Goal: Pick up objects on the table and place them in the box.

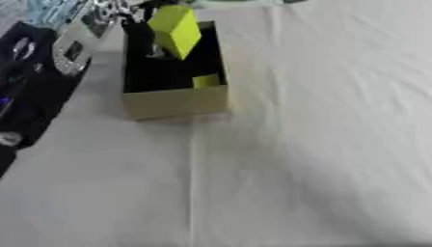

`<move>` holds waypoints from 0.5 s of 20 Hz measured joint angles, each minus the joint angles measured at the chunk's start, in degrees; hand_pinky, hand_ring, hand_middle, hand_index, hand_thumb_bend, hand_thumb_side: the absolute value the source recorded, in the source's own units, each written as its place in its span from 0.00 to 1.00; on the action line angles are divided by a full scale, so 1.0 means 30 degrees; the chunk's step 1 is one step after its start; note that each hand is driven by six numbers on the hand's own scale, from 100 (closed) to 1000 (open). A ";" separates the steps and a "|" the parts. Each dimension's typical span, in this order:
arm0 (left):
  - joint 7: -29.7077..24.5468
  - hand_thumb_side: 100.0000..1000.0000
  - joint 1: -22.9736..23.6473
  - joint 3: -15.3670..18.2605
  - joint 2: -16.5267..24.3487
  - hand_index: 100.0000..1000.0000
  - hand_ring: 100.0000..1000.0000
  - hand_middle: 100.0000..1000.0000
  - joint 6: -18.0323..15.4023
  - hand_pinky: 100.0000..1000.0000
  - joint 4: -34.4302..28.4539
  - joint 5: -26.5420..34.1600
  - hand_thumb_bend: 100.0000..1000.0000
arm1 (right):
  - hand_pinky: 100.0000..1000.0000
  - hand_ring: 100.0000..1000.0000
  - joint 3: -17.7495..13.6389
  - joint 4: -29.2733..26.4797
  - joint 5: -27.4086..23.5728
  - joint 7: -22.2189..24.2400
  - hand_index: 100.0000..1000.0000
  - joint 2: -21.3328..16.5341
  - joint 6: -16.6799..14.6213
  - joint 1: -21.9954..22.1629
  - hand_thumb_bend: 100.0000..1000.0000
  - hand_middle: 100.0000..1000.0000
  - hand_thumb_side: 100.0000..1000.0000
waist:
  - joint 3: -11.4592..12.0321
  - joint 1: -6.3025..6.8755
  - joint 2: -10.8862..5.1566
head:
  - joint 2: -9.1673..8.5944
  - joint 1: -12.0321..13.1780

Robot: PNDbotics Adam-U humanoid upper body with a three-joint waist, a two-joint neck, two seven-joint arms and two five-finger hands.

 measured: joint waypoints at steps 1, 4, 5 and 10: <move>0.0018 0.00 0.0006 0.0026 -0.0071 0.65 0.47 0.48 -0.0100 0.29 0.0094 -0.0152 0.21 | 0.79 0.74 0.0000 0.0000 0.0000 0.0000 0.86 0.0012 0.0000 -0.0036 0.00 0.45 0.87 | -0.0001 -0.0010 0.0002 | 0.0000 0.0000; -0.0104 0.05 0.0047 0.0066 -0.0233 0.76 0.61 0.61 -0.0561 0.46 0.0230 -0.0241 0.31 | 0.79 0.74 0.0000 0.0000 0.0000 -0.0001 0.86 0.0099 0.0001 -0.0057 0.00 0.45 0.87 | -0.0019 -0.0063 0.0003 | 0.0000 0.0004; -0.0183 0.12 0.0052 0.0065 -0.0282 0.83 0.66 0.68 -0.0771 0.50 0.0242 -0.0158 0.39 | 0.79 0.74 0.0000 0.0000 0.0000 -0.0003 0.86 0.0105 0.0003 -0.0058 0.00 0.45 0.87 | -0.0025 -0.0072 0.0003 | 0.0000 0.0005; -0.0729 0.33 0.0082 0.0060 -0.0287 0.93 0.78 0.81 -0.2030 0.59 0.0425 -0.0187 0.63 | 0.79 0.73 -0.0004 0.0000 0.0000 -0.0015 0.86 0.0110 0.0010 -0.0058 0.00 0.45 0.87 | -0.0134 -0.0072 0.0004 | 0.0000 0.0015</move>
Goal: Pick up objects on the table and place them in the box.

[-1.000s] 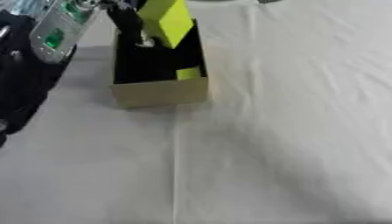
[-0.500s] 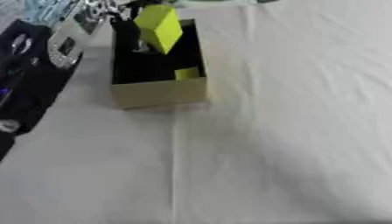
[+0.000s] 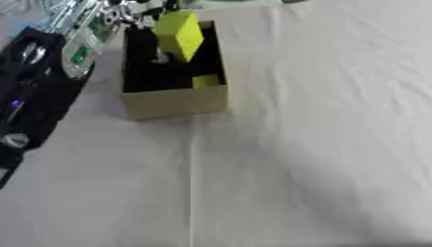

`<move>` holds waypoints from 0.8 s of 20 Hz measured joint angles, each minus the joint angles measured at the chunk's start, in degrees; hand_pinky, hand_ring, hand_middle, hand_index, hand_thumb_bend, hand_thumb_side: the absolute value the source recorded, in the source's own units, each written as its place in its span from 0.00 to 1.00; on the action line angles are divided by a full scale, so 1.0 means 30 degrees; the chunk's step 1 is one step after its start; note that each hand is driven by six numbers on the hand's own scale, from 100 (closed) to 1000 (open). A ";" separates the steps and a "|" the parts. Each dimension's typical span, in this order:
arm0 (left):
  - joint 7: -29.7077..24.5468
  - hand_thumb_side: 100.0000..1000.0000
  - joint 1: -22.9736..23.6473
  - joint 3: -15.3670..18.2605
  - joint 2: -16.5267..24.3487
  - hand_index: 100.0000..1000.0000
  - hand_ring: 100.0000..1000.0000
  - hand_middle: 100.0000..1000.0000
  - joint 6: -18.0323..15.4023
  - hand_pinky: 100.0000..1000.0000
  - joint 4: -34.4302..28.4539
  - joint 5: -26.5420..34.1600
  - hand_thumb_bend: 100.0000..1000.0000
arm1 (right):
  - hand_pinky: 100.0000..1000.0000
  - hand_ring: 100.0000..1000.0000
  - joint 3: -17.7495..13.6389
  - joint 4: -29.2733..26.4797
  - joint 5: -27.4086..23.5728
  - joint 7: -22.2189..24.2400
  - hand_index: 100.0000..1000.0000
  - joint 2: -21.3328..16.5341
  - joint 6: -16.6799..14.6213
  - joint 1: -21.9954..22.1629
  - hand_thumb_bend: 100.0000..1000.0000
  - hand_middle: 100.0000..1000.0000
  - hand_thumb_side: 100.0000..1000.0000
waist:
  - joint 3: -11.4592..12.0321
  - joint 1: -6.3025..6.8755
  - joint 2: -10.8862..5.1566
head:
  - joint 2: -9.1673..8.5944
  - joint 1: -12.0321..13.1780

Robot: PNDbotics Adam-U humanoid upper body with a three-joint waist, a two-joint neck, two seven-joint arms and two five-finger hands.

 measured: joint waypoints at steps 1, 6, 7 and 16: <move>-0.0105 0.38 0.0008 0.0001 -0.0001 0.94 0.81 0.83 -0.0212 0.62 0.0084 -0.0167 0.68 | 0.79 0.73 -0.0001 0.0000 0.0000 -0.0003 0.86 0.0001 0.0002 0.0002 0.00 0.45 0.87 | -0.0001 0.0001 0.0001 | 0.0000 0.0000; -0.0425 0.40 0.0027 0.0118 -0.0095 0.95 0.84 0.86 -0.0629 0.66 0.0646 -0.1471 0.74 | 0.79 0.73 -0.0003 0.0000 0.0000 -0.0039 0.86 0.0004 0.0027 0.0016 0.00 0.45 0.87 | -0.0016 0.0003 0.0001 | 0.0000 0.0003; -0.0457 0.39 0.0043 0.0159 -0.0162 0.95 0.85 0.86 -0.0663 0.66 0.0741 -0.1747 0.74 | 0.79 0.73 -0.0004 0.0000 0.0000 -0.0045 0.86 0.0005 0.0028 0.0018 0.00 0.45 0.87 | -0.0024 0.0004 0.0001 | 0.0000 0.0003; -0.0277 0.33 0.0172 0.0527 -0.0359 0.93 0.81 0.83 -0.0959 0.61 0.0853 -0.2396 0.54 | 0.79 0.73 -0.0016 0.0000 0.0000 -0.0106 0.86 0.0007 0.0074 0.0063 0.00 0.45 0.87 | -0.0086 0.0004 0.0012 | 0.0000 0.0005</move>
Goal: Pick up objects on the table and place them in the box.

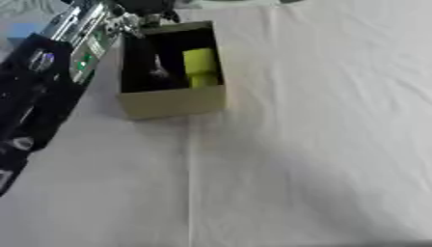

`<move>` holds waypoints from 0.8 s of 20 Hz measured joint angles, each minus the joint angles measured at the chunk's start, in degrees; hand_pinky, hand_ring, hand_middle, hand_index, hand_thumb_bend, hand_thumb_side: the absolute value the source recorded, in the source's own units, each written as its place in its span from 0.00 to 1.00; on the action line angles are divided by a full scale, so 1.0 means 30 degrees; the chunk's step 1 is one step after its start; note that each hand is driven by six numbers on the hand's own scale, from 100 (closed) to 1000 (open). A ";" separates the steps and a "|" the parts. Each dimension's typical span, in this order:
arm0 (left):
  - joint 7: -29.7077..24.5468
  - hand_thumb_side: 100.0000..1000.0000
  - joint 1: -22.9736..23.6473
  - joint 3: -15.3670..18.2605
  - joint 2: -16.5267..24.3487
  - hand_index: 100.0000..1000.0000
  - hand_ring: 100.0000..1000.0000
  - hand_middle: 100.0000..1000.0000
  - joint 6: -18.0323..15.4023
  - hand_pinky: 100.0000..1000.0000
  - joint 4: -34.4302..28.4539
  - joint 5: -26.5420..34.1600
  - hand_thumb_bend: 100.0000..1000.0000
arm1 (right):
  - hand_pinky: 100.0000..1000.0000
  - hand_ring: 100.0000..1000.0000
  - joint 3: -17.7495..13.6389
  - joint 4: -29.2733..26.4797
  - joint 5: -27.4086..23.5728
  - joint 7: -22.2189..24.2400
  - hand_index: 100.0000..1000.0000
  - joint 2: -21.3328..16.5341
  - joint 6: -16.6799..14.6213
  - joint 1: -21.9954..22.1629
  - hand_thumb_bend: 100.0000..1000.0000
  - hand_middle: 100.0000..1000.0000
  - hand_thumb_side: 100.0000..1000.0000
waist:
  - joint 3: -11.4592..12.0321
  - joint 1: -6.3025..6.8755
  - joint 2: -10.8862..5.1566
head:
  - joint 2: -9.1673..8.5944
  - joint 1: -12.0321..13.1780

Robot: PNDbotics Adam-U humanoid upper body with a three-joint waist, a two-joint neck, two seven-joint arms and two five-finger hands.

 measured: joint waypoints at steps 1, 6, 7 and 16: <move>0.0103 0.33 0.0002 0.0088 -0.0018 0.92 0.81 0.83 0.0079 0.61 -0.0104 0.0135 0.51 | 0.79 0.73 0.0000 0.0000 0.0001 -0.0003 0.86 0.0001 0.0000 0.0004 0.00 0.45 0.87 | 0.0014 -0.0001 0.0000 | 0.0000 0.0001; 0.0769 0.30 0.0002 0.0635 0.0043 0.89 0.78 0.81 0.0761 0.57 -0.1323 0.0900 0.43 | 0.79 0.74 -0.0038 0.0000 0.0036 -0.0045 0.86 0.0007 -0.0005 0.0007 0.00 0.45 0.87 | 0.0086 -0.0016 -0.0011 | 0.0000 0.0009; 0.0898 0.29 0.0002 0.0771 0.0100 0.88 0.77 0.80 0.0910 0.57 -0.1653 0.1052 0.42 | 0.79 0.74 -0.0066 0.0000 0.0046 -0.0059 0.86 0.0008 -0.0002 0.0008 0.00 0.45 0.87 | 0.0107 -0.0016 -0.0015 | 0.0000 0.0012; 0.1133 0.22 0.0322 0.1688 0.1657 0.87 0.80 0.82 0.1874 0.61 -0.3707 0.1233 0.54 | 0.79 0.74 -0.0221 0.0000 0.0296 -0.0214 0.86 -0.0210 0.0114 0.0254 0.00 0.45 0.87 | 0.0875 0.0114 -0.0085 | 0.0001 -0.0342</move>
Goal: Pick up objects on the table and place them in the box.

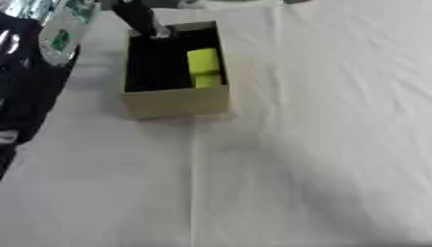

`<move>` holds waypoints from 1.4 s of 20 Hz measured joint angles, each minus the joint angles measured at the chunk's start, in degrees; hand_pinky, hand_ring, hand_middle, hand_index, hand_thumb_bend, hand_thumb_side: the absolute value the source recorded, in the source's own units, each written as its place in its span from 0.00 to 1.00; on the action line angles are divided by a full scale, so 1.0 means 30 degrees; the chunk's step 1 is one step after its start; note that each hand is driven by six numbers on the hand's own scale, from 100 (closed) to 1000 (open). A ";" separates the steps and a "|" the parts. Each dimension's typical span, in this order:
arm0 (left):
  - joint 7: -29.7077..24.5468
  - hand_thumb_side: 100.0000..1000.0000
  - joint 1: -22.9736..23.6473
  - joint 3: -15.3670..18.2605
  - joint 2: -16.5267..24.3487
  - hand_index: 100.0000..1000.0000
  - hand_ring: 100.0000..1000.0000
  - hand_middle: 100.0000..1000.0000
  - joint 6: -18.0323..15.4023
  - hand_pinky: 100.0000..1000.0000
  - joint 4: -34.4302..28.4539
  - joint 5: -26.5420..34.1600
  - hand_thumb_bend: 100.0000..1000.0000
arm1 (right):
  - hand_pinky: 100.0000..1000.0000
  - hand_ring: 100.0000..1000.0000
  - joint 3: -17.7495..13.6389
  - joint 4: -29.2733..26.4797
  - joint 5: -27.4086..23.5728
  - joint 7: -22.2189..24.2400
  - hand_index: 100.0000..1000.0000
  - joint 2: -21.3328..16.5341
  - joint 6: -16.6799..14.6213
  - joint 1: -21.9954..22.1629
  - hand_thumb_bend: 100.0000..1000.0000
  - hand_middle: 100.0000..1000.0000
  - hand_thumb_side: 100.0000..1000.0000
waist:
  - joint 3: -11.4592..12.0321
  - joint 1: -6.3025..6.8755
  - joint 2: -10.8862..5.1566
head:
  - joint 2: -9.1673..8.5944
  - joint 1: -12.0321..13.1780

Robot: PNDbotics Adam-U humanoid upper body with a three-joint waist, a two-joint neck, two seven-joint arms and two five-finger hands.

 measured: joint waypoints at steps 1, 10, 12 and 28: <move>0.0044 0.23 0.0197 0.0141 0.0399 0.88 0.81 0.83 0.0036 0.64 0.0007 -0.0143 0.57 | 0.79 0.74 -0.0017 0.0000 0.0046 -0.0027 0.86 -0.0101 0.0024 0.0034 0.00 0.45 0.87 | 0.0019 0.0000 0.0000 | 0.0001 -0.0106; 0.1850 0.21 0.1552 0.1633 0.4236 0.90 0.83 0.85 -0.0716 0.66 0.2229 -0.0141 0.63 | 0.79 0.74 -0.0117 0.0000 0.0092 -0.0120 0.86 -0.0328 0.0095 -0.0050 0.00 0.45 0.87 | -0.0490 -0.0230 0.0112 | 0.0001 -0.0264; 0.2345 0.20 0.1668 0.2071 0.5046 0.91 0.84 0.85 -0.1005 0.67 0.2865 0.0233 0.65 | 0.79 0.74 -0.0117 0.0000 0.0092 -0.0111 0.86 -0.0329 0.0103 -0.0097 0.00 0.45 0.87 | -0.0611 -0.0267 0.0151 | 0.0001 -0.0135; 0.2695 0.03 0.1304 0.4150 0.6138 0.91 0.84 0.85 -0.1714 0.69 0.7562 -0.0151 0.63 | 0.79 0.73 -0.0122 0.0000 0.0145 -0.0100 0.86 -0.0694 0.0244 -0.0230 0.00 0.44 0.87 | 0.0564 -0.0580 0.0616 | 0.0001 0.0370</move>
